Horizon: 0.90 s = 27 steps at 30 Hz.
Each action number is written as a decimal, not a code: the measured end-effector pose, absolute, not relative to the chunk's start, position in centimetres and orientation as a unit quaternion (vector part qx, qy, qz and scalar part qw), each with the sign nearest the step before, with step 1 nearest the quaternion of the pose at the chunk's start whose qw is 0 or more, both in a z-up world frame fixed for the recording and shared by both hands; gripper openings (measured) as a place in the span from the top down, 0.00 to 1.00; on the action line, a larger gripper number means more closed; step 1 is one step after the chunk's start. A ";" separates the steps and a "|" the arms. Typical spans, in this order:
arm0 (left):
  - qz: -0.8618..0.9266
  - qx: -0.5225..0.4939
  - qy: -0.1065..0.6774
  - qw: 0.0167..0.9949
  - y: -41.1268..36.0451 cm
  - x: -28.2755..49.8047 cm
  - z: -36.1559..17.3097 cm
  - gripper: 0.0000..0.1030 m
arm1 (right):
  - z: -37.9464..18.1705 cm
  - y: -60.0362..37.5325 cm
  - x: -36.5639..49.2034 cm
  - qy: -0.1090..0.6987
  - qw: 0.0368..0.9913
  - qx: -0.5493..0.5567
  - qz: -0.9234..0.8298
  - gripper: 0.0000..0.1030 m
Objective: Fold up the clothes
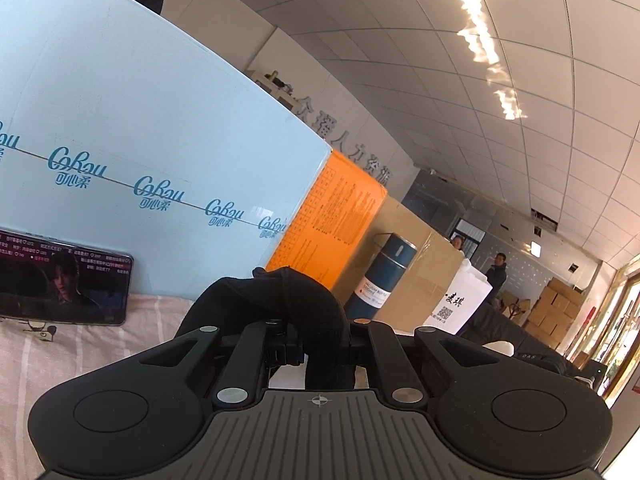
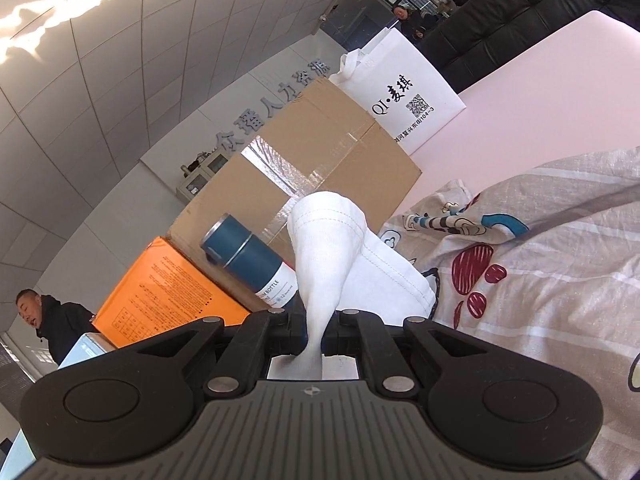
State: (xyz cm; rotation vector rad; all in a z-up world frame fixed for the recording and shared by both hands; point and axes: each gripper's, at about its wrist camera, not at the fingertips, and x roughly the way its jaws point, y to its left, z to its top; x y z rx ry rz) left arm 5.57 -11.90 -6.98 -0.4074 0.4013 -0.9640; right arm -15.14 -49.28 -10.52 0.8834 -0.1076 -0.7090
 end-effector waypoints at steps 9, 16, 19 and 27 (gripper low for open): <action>-0.459 -0.182 0.201 0.846 -12.3 5.8 -7.6 0.90 | -12.3 -50.3 -15.5 -0.038 0.841 0.421 -0.337 0.95; -0.461 -0.185 0.199 0.845 -12.1 5.6 -7.4 0.90 | -12.4 -50.4 -15.6 -0.037 0.839 0.423 -0.339 0.95; -0.462 -0.184 0.198 0.845 -12.1 5.5 -7.3 0.90 | -12.4 -50.4 -15.6 -0.038 0.840 0.422 -0.340 0.95; -0.462 -0.183 0.196 0.845 -12.1 5.4 -7.2 0.90 | -12.3 -50.4 -15.5 -0.040 0.841 0.420 -0.339 0.95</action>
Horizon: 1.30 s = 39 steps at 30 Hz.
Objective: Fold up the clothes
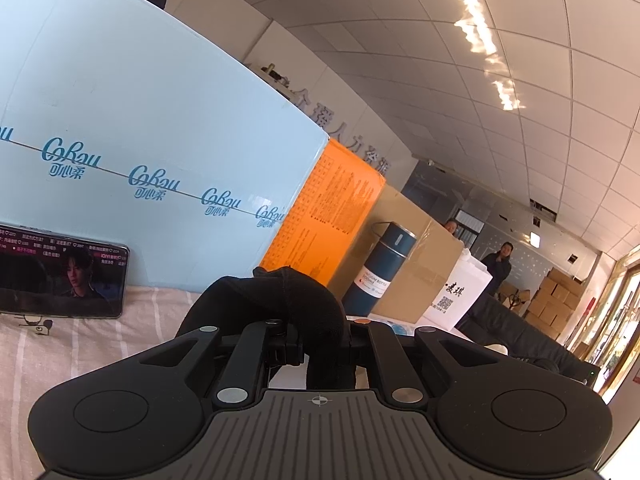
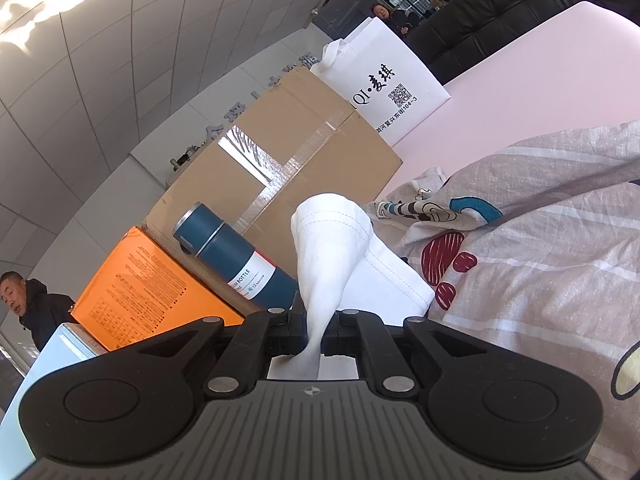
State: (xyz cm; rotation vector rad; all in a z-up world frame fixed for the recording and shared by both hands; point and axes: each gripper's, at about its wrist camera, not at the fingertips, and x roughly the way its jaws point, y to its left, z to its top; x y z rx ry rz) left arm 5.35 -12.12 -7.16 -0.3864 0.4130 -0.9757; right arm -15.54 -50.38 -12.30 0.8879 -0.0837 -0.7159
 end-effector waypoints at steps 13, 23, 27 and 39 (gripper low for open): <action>-0.462 -0.182 0.196 0.846 -12.2 5.4 -7.1 0.90 | -12.2 -50.3 -15.5 -0.039 0.843 0.415 -0.340 0.95; -0.462 -0.182 0.195 0.846 -12.2 5.5 -7.2 0.90 | -12.4 -50.3 -15.6 -0.038 0.843 0.412 -0.344 0.95; -0.462 -0.181 0.193 0.847 -12.2 5.5 -7.2 0.90 | -12.4 -50.2 -15.5 -0.038 0.845 0.406 -0.347 0.95; -0.461 -0.182 0.183 0.849 -11.9 5.2 -6.9 0.90 | -12.0 -49.9 -15.6 -0.043 0.849 0.395 -0.347 0.95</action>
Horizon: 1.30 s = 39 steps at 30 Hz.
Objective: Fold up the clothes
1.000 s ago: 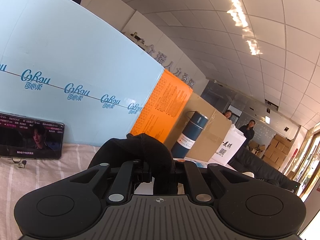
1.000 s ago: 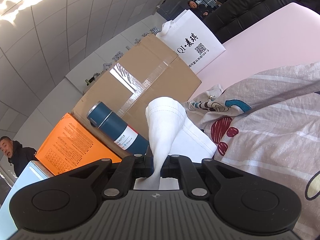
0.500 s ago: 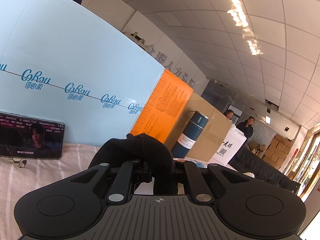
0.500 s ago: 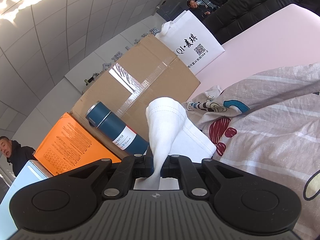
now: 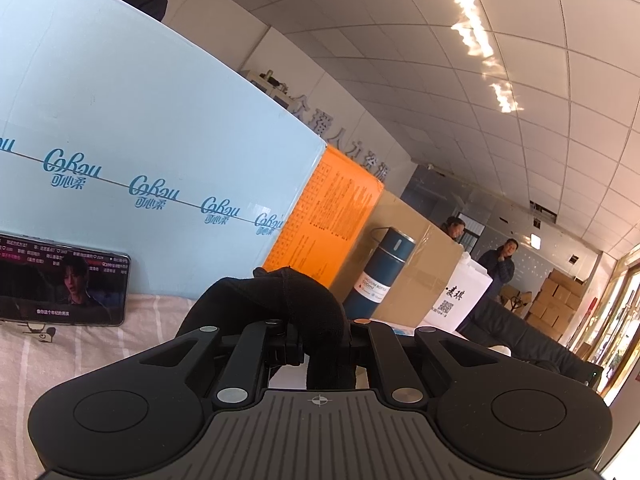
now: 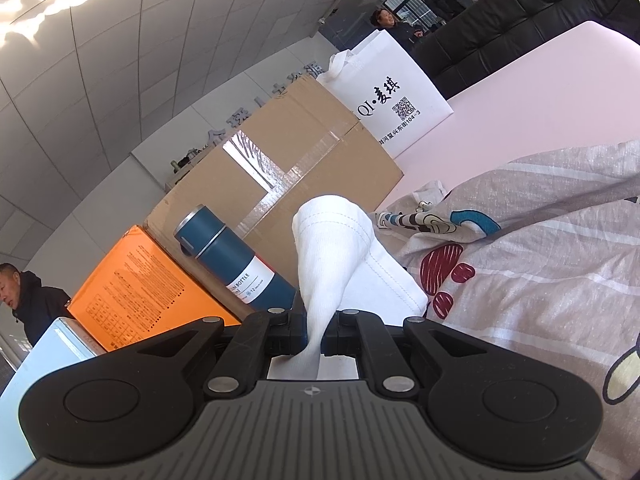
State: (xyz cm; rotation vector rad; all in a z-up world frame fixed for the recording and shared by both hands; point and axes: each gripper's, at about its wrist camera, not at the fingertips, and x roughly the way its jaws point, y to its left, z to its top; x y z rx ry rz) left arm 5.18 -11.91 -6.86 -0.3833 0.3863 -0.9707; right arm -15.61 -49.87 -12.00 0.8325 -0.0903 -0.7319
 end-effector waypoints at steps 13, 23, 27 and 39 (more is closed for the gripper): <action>-0.452 -0.173 0.160 0.860 -10.9 3.6 -5.3 0.90 | -10.7 -48.7 -16.5 -0.054 0.855 0.385 -0.342 0.95; -0.432 -0.143 0.171 0.874 -7.5 -0.1 -5.8 0.90 | -9.5 -45.8 -19.3 -0.050 0.871 0.365 -0.327 0.95; -0.423 -0.132 0.188 0.876 -6.2 -1.8 -7.1 0.90 | -9.8 -44.5 -20.4 -0.036 0.876 0.355 -0.325 0.95; -0.396 -0.163 0.255 0.867 -2.9 -4.3 -10.6 0.90 | -10.5 -42.0 -23.6 -0.018 0.881 0.352 -0.315 0.95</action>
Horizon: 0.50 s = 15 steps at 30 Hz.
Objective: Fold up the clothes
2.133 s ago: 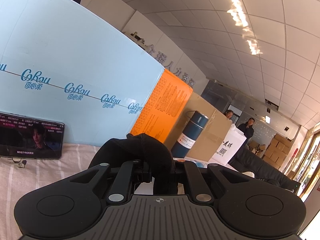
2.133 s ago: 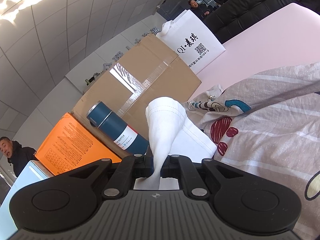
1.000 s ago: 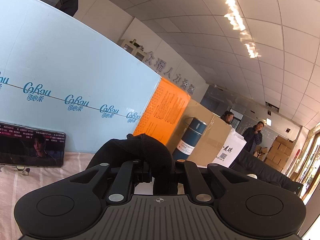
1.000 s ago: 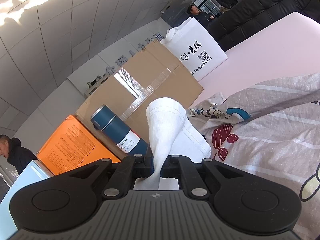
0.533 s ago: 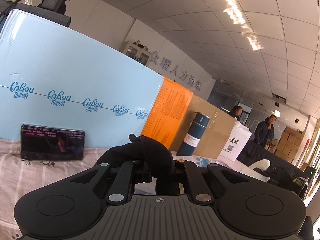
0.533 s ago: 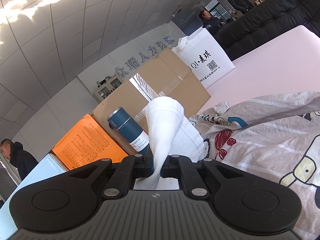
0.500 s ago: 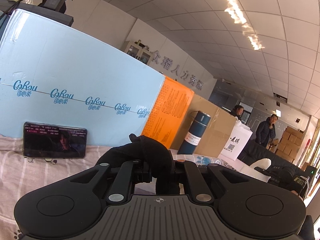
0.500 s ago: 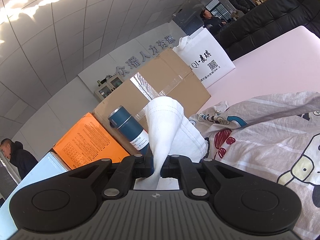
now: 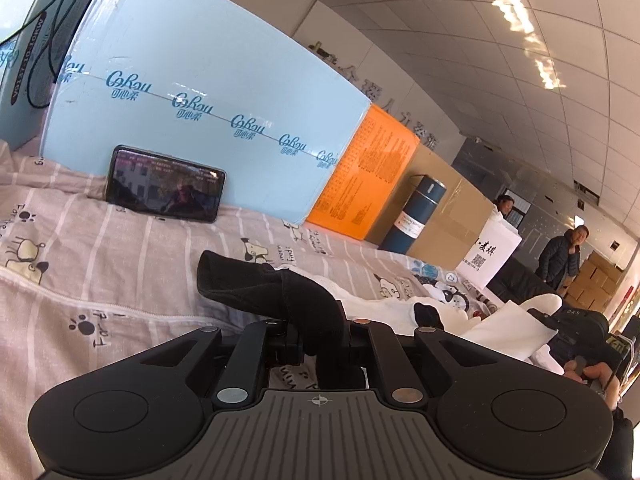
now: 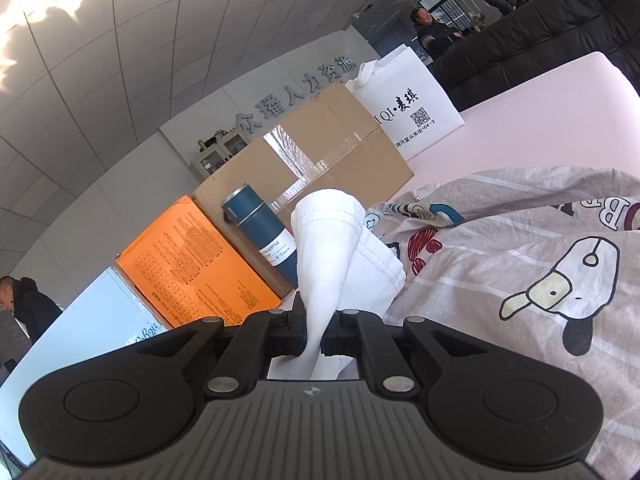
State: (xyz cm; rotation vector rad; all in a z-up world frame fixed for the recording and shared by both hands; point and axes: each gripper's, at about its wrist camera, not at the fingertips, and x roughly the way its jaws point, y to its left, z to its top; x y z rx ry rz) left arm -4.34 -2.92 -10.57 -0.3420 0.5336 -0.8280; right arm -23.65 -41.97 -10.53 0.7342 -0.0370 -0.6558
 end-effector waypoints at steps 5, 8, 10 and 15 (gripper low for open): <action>-0.381 -0.188 0.288 0.859 -1.7 -5.1 -11.7 0.91 | -11.3 -40.9 -25.6 0.008 0.885 0.340 -0.319 0.95; -0.381 -0.190 0.293 0.856 -1.4 -5.6 -11.7 0.90 | -11.9 -40.9 -26.5 0.027 0.883 0.340 -0.323 0.95; -0.381 -0.191 0.292 0.856 -0.9 -6.4 -11.5 0.91 | -12.2 -40.9 -27.1 0.035 0.883 0.337 -0.324 0.95; -0.378 -0.175 0.290 0.862 -0.1 -8.8 -11.3 0.91 | -12.6 -40.3 -28.5 0.061 0.886 0.327 -0.323 0.95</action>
